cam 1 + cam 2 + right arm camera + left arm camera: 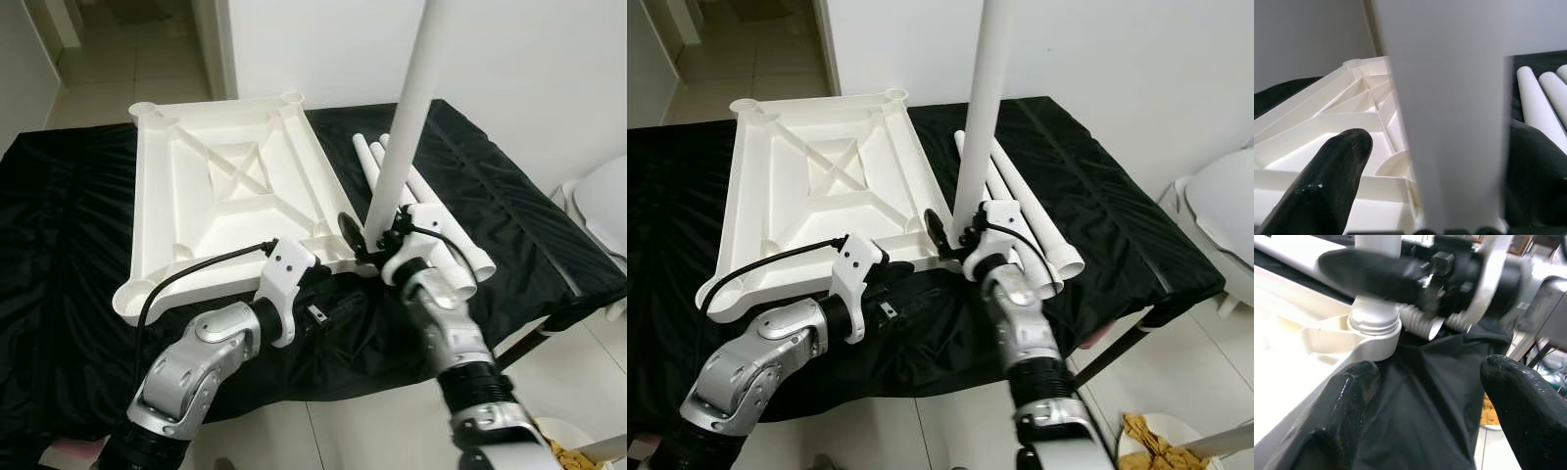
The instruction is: Building children table
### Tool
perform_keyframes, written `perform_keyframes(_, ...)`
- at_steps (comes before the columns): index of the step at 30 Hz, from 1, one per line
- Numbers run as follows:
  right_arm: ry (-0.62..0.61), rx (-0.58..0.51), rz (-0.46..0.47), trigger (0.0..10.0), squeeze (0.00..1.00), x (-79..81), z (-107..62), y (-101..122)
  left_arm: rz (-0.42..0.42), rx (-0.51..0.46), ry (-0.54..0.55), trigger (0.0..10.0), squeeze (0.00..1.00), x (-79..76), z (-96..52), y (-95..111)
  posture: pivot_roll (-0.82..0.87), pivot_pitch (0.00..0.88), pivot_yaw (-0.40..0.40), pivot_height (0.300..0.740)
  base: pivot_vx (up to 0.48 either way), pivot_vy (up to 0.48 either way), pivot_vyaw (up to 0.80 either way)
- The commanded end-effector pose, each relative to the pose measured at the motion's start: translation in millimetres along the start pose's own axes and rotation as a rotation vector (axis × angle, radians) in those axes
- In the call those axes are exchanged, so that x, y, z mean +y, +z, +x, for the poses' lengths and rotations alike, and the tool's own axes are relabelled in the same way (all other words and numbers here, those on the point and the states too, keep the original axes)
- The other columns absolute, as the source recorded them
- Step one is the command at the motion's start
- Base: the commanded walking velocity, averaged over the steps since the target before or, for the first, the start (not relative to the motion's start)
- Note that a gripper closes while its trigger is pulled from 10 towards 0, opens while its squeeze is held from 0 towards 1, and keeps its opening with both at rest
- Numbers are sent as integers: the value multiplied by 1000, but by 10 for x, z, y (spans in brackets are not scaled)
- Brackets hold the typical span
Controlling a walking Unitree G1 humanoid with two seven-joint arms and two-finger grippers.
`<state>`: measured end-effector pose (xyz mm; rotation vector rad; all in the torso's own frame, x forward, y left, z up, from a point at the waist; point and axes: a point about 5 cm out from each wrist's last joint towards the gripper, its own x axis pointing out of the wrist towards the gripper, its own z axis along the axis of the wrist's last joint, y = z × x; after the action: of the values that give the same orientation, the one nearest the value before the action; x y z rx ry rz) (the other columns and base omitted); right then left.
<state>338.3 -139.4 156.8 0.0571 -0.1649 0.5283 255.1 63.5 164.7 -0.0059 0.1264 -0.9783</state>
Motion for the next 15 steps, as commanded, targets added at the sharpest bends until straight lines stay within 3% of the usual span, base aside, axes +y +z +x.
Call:
perform_keyframes(1,75,20,2,10000,0,3,-14,-15,4,-5,-18,10000,0,-16,1,32,-50,45,-7,740,0,0,0)
perform_keyframes(15,161,124,-85,10000,0,-188,80,-83,8,-9,-15,10000,0,3,2,53,-41,41,3,740,0,0,0)
